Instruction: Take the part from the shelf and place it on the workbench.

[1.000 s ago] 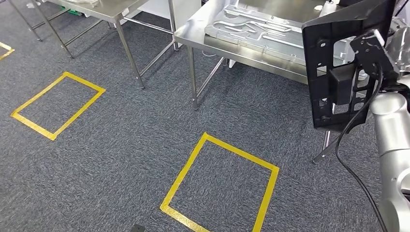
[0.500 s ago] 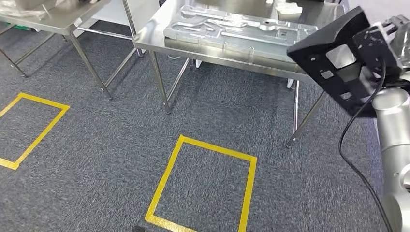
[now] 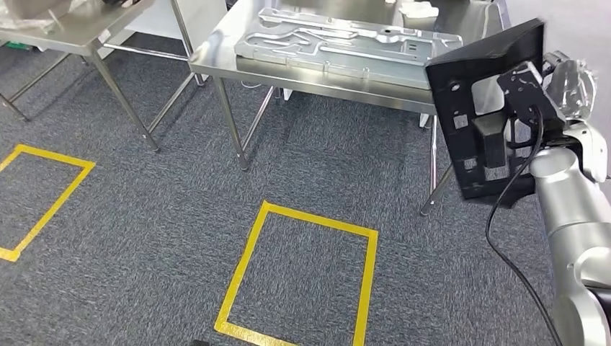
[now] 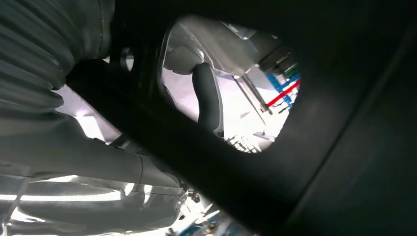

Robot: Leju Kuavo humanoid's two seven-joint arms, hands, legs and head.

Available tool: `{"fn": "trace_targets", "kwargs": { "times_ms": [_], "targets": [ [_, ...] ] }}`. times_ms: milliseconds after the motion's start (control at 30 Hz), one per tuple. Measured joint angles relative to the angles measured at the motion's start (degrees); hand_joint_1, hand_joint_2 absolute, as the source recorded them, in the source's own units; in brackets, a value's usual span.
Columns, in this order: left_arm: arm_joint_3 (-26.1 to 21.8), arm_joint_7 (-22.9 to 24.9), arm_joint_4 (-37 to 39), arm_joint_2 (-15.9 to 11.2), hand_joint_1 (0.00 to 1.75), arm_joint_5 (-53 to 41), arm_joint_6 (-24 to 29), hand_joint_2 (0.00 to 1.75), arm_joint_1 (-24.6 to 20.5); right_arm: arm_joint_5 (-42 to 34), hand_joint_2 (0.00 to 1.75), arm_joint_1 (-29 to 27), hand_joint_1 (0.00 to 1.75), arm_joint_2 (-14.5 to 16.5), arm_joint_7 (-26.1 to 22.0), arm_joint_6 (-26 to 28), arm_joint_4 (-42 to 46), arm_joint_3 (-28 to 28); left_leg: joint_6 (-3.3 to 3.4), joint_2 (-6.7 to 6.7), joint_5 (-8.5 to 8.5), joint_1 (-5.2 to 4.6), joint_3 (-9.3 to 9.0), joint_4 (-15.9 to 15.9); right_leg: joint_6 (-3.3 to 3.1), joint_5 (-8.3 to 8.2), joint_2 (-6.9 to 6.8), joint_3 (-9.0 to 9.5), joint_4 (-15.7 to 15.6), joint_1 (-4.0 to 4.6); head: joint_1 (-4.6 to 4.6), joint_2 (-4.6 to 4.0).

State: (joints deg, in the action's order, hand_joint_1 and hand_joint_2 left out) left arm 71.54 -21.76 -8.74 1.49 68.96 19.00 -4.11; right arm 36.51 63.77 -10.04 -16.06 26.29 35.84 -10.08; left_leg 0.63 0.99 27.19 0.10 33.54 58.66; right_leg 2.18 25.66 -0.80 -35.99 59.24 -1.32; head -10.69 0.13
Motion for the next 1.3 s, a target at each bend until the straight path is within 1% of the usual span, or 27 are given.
{"fn": "trace_targets", "kwargs": {
  "times_ms": [67,133,167,233,267,300,333,400,433,467,567,633,667,700,767,833,867,900,933,967,1000,1033,1100,1167,1200,1233,1300],
  "targets": [
    [0.0,0.5,0.0,0.0,0.00,0.0,-0.2,1.75,0.0,-0.1,1.75,-0.2,1.75,0.1,0.0,0.1,-0.1,-0.1,-0.69,0.34,0.46,0.08,-0.54,-0.1,-1.04,0.29,0.47,0.44,-0.1,0.03,0.01,0.00],
    [0.0,0.7,0.0,-0.1,0.00,-0.1,-0.4,1.75,-0.1,-0.1,1.75,-0.2,1.75,0.1,0.0,0.3,-0.1,-0.2,-1.26,0.21,1.37,0.25,0.17,2.3,-1.93,0.89,0.80,1.54,-0.4,-0.11,-0.01,0.00],
    [0.0,0.8,0.0,-0.1,0.00,-0.1,-0.4,1.75,-0.1,-0.1,1.75,-0.2,1.75,0.1,0.0,0.3,-0.2,-0.3,-1.44,-0.04,2.27,0.34,1.72,5.3,-2.31,1.35,0.86,2.19,-0.5,-0.13,-0.02,0.00],
    [0.0,1.0,0.0,-0.1,0.00,-0.1,-0.5,1.75,0.1,-0.1,1.75,-0.4,1.75,0.1,0.0,0.4,-0.3,-0.4,-1.63,-0.34,4.31,0.40,6.81,13.3,-2.81,2.54,1.00,3.49,-0.5,0.17,-0.02,0.00],
    [0.0,1.1,0.0,-0.1,0.00,-0.2,-0.5,1.75,0.2,-0.1,1.75,-0.7,1.75,0.1,0.0,0.4,-0.3,-0.5,-1.64,-0.40,4.43,0.40,9.20,16.2,-2.91,3.25,1.15,4.29,-0.5,0.34,-0.02,0.00],
    [0.0,1.2,0.0,-0.1,0.00,-0.2,-0.5,1.75,0.2,-0.1,1.75,-0.9,1.75,0.1,0.0,0.4,-0.4,-0.6,-1.54,-0.43,3.28,0.38,10.75,17.2,-2.95,4.02,1.35,5.26,-0.5,0.48,-0.02,-0.01],
    [0.0,1.3,0.0,-0.1,0.00,-0.2,-0.6,1.75,0.2,-0.1,1.75,-1.1,1.75,0.1,0.0,0.5,-0.5,-0.7,-1.34,-0.45,0.75,0.34,11.20,15.8,-2.94,4.88,1.58,6.37,-0.5,0.59,-0.02,-0.01],
    [0.0,1.5,0.0,-0.1,0.00,-0.2,-0.6,1.75,0.3,-0.1,1.75,-1.4,1.75,0.3,0.0,0.6,-0.5,-0.8,-0.44,-0.76,-5.68,0.09,9.86,8.7,-2.82,6.71,2.00,8.69,-0.8,0.66,-0.02,-0.02],
    [0.0,1.6,0.0,-0.1,0.00,-0.2,-0.7,1.75,0.4,-0.1,1.75,-1.4,1.75,0.3,0.1,0.7,-0.6,-0.9,0.13,-0.96,-7.69,-0.14,8.94,6.1,-2.60,7.39,2.17,9.67,-1.2,0.69,-0.01,-0.01],
    [0.0,1.7,0.0,-0.2,0.00,-0.3,-0.7,1.75,0.5,-0.1,1.75,-1.4,1.75,0.4,0.2,0.9,-0.8,-0.9,0.73,-1.08,-8.32,-0.38,8.12,4.4,-2.24,7.84,2.36,10.47,-1.8,0.59,-0.02,-0.02],
    [0.1,1.8,0.0,-0.2,0.00,-0.3,-0.9,1.75,0.5,0.4,1.75,-1.6,1.75,0.5,0.7,1.1,-0.9,-1.1,2.12,-0.82,-5.61,-0.83,4.95,1.2,-0.97,6.73,2.62,11.28,-1.7,0.29,-0.06,0.01],
    [0.1,1.7,0.0,-0.2,0.00,-0.4,-0.9,1.75,0.4,0.6,1.75,-1.6,1.75,0.5,1.0,1.1,-0.8,-1.2,2.40,-0.81,-3.98,-0.38,1.73,-2.2,-0.24,3.59,2.17,8.11,3.7,0.25,-0.05,0.01],
    [0.1,1.7,0.0,-0.2,0.00,-0.5,-1.0,1.75,0.4,0.6,1.75,-1.7,1.75,0.5,1.2,1.0,-0.9,-1.2,2.30,-0.87,-3.43,-0.08,0.02,-3.5,0.14,2.69,1.91,5.51,7.4,0.15,-0.05,0.02],
    [0.1,1.7,0.0,-0.2,0.00,-0.6,-1.0,1.75,0.5,0.6,1.75,-1.9,1.75,0.5,1.4,1.0,-1.1,-1.3,2.21,-0.99,-2.81,0.13,-1.67,-4.6,0.50,2.90,1.67,2.92,10.4,-0.02,-0.05,0.01],
    [0.1,1.9,0.0,-0.1,0.00,-0.8,-1.0,1.75,0.8,0.7,1.75,-2.5,1.75,0.5,1.8,0.8,-1.7,-1.4,1.88,-1.21,-1.17,0.59,-5.28,-6.0,1.10,6.90,1.50,-1.44,12.9,-0.43,-0.04,0.01],
    [0.1,2.2,0.0,0.1,0.00,-1.0,-1.0,1.75,1.0,0.9,1.75,-2.5,1.75,0.3,2.0,0.5,-2.2,-1.6,1.30,-1.45,0.76,1.07,-8.63,-6.8,1.51,10.65,1.25,-4.24,10.6,-0.80,-0.03,0.00],
    [0.1,2.3,0.0,0.2,0.00,-1.0,-0.9,1.75,1.0,0.9,1.75,-2.2,1.75,0.2,2.1,0.4,-2.4,-1.6,0.92,-1.53,1.93,1.32,-10.25,-6.9,1.68,9.85,0.99,-5.12,7.8,-0.92,-0.03,0.00],
    [0.1,2.4,0.0,0.3,0.00,-0.9,-0.9,1.75,1.0,0.9,1.75,-2.1,1.75,-0.1,2.0,0.4,-2.6,-1.7,0.49,-1.63,3.20,1.52,-11.63,-6.9,1.77,5.60,0.52,-5.66,4.1,-1.00,-0.02,-0.01],
    [0.2,2.5,0.0,0.3,0.00,-0.9,-0.9,1.75,1.1,0.8,1.75,-2.0,1.75,-0.4,1.9,0.4,-3.1,-1.7,-0.01,-1.70,4.56,1.64,-12.99,-6.5,1.60,-0.10,0.05,-6.12,0.7,-0.86,-0.05,-0.01],
    [0.2,2.5,0.0,0.3,0.00,-0.8,-0.8,1.75,1.2,0.7,1.75,-2.0,1.75,-0.6,1.7,0.4,-3.5,-1.7,-0.50,-1.85,5.65,1.68,-13.69,-6.2,1.03,-5.33,-0.24,-6.40,-1.6,-0.64,-0.02,-0.01],
    [0.1,2.5,0.0,0.3,0.00,-0.7,-0.8,1.75,1.2,0.7,1.75,-2.2,1.75,-0.8,1.6,0.4,-3.9,-1.9,-0.98,-1.95,6.38,1.77,-13.89,-5.8,0.31,-8.92,-0.37,-6.66,-2.5,-0.37,0.02,-0.01],
    [0.1,2.4,0.0,0.4,0.00,-0.7,-0.8,1.75,1.1,0.6,1.75,-2.3,1.75,-1.0,1.5,0.5,-4.1,-2.0,-1.46,-1.94,6.68,1.83,-14.07,-5.4,-0.52,-9.46,-0.30,-6.90,-2.2,-0.05,0.08,0.01],
    [0.1,2.1,0.0,0.5,0.00,-0.3,-0.8,1.75,0.7,0.6,1.75,-2.0,1.75,-1.3,1.1,0.7,-3.9,-2.2,-2.17,-1.80,5.45,1.93,-12.74,-2.9,-1.70,-7.98,-0.06,-6.62,-1.5,-0.10,0.14,0.01],
    [0.1,1.8,0.0,0.6,0.00,0.0,-0.8,1.75,0.2,0.5,1.75,-2.0,1.75,-1.4,0.9,0.9,-3.8,-2.3,-2.25,-1.57,4.02,1.83,-9.33,4.1,-2.40,-6.84,0.08,-4.89,-2.3,-0.23,-0.10,0.02],
    [0.1,1.7,0.0,0.6,0.00,0.2,-0.8,1.75,0.1,0.5,1.75,-2.4,1.75,-1.4,0.9,1.0,-4.1,-2.3,-2.05,-1.50,4.69,1.76,-7.26,8.0,-2.57,-6.32,0.19,-3.46,-3.0,-0.13,-0.21,0.02],
    [0.1,1.6,0.0,0.7,0.00,0.2,-0.8,1.75,0.2,0.5,1.75,-3.2,1.75,-1.4,0.9,1.0,-4.4,-2.4,-1.85,-1.43,6.63,1.60,-5.60,10.9,-2.67,-5.77,0.22,-1.98,-3.7,0.04,-0.30,0.02],
    [0.1,1.6,0.0,0.7,0.00,0.6,-0.9,1.75,0.5,0.6,1.75,-4.4,1.75,-1.3,1.0,1.0,-5.2,-2.5,-1.61,-1.42,11.46,1.14,-2.86,12.8,-2.80,-4.66,0.53,0.46,-4.5,0.33,-0.28,0.00]
  ]
}}
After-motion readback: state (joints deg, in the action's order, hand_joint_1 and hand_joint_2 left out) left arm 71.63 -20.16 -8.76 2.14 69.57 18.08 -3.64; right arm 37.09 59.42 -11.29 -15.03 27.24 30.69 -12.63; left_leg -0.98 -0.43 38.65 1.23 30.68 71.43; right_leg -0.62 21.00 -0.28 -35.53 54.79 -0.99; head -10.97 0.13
